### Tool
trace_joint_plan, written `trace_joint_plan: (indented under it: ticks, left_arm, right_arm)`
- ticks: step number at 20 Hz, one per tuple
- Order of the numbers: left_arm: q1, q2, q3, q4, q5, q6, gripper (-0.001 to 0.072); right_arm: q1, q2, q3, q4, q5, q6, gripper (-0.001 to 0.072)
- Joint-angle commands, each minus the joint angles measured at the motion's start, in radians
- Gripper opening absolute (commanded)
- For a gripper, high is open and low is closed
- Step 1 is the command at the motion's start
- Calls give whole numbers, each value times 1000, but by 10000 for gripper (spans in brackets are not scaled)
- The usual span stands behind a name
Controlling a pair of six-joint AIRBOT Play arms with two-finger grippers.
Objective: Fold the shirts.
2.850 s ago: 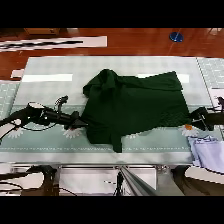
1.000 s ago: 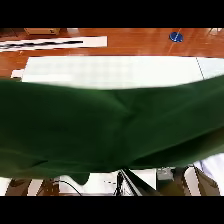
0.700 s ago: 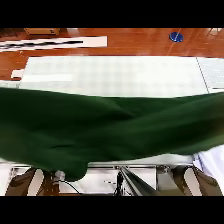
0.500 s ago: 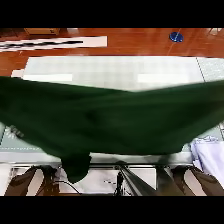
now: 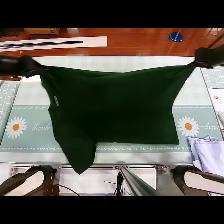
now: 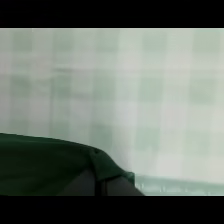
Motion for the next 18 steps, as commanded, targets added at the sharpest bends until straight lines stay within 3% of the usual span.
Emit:
trace_joint_plan:
  ticks: [1,5,11,15,18]
  left_arm:
    - [-42,-241,-1,-13,158,36,23]
    - [-51,-399,8,-58,285,120,23]
    - [-82,-469,8,-176,565,351,23]
    - [-131,-471,8,-219,798,376,23]
    - [-160,-480,8,-219,860,408,23]
  right_arm:
    - [6,-150,-3,-2,-234,-3,26]
    - [7,-232,-3,2,-423,-3,26]
    - [8,-335,-3,76,-566,-7,25]
    - [7,-383,-3,76,-570,-103,24]
    - [6,-391,-3,63,-570,-142,25]
